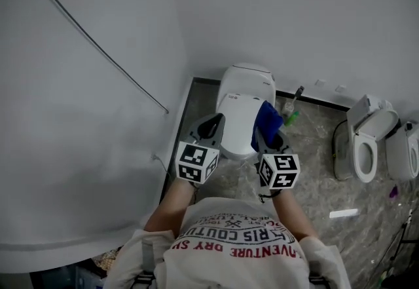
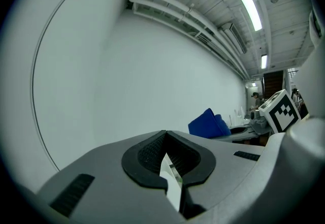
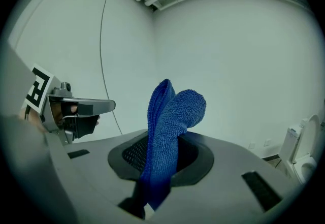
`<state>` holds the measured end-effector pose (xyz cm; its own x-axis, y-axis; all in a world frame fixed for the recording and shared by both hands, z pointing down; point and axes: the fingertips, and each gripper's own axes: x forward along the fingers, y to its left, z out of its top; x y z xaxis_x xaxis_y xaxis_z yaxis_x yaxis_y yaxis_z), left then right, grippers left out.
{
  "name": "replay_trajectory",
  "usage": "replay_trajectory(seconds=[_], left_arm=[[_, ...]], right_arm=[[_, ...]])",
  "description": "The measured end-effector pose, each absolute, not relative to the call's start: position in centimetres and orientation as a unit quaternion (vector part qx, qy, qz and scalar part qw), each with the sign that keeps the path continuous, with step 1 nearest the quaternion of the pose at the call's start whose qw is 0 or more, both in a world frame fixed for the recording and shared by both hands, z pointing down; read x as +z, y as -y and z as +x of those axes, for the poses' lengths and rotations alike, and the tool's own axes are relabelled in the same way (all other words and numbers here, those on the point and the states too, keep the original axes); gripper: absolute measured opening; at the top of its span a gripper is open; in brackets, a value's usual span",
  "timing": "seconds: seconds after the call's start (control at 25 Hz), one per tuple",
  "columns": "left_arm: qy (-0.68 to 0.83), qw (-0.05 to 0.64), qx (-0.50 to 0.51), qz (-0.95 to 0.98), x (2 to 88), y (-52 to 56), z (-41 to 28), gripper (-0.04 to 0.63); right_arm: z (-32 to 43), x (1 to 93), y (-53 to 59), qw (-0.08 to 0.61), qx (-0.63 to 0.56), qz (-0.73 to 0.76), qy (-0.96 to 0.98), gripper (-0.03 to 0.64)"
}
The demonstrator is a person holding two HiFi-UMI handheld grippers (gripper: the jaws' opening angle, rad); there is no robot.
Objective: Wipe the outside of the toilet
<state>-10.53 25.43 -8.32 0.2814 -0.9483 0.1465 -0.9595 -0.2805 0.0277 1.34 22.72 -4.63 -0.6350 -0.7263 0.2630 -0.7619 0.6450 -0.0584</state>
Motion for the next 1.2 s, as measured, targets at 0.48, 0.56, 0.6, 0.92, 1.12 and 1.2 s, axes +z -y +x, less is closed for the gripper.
replay_trajectory(seconds=[0.48,0.56,0.6,0.92,1.12,1.2], left_arm=[[0.590,0.044,0.050,0.805,-8.9,-27.1,-8.1,0.006],[0.592,0.048,0.046,0.803,-9.0,-27.3,-7.9,0.006],[0.592,0.050,0.044,0.804,-9.1,-27.4,-7.7,0.007],[0.589,0.058,0.050,0.804,-8.7,-28.5,-6.8,0.007],[0.597,0.067,0.049,0.798,-8.6,-28.8,-6.9,0.006],[0.600,0.070,0.048,0.796,-8.5,-28.9,-6.7,0.006]], right_arm=[[4.1,-4.8,-23.9,0.107,0.091,0.417,0.898,0.075],[4.1,-4.7,-24.4,0.109,0.093,0.413,0.899,0.075],[4.1,-4.6,-24.7,0.110,0.093,0.412,0.900,0.075],[5.2,-4.3,-26.1,0.121,0.105,0.410,0.898,0.075],[5.7,-4.2,-26.4,0.127,0.104,0.409,0.898,0.075],[6.0,-4.1,-26.5,0.130,0.104,0.407,0.898,0.075]])
